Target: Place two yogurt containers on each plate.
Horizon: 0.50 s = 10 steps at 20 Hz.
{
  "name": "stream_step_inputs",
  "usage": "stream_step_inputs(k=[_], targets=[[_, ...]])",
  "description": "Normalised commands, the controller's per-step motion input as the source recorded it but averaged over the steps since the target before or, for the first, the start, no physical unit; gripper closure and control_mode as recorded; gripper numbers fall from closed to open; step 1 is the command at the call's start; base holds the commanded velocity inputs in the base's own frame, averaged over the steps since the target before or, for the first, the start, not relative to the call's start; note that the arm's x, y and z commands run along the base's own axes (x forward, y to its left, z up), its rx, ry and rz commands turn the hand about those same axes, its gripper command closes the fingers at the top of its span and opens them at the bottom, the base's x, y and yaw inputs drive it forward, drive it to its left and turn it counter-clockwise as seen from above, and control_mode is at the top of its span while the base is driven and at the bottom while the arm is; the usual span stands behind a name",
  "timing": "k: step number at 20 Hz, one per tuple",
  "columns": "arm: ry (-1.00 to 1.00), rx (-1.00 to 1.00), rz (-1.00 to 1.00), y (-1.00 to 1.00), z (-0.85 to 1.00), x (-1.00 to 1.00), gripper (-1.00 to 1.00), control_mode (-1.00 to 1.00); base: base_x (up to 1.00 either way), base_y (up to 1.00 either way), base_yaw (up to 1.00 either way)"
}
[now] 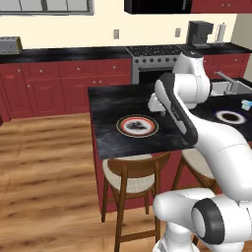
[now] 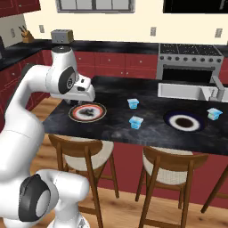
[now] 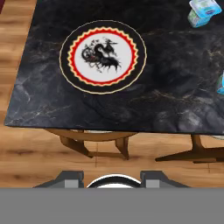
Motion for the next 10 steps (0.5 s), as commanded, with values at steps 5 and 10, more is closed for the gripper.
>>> stream_step_inputs(k=[5,10], targets=[[0.0,0.04,-0.05,-0.15,-0.07,-0.13,-1.0,-1.0,0.0,0.0,0.0],[0.02,0.04,-0.1,-0.22,-0.11,0.02,-1.0,1.0,0.17,-0.39,-0.17]])
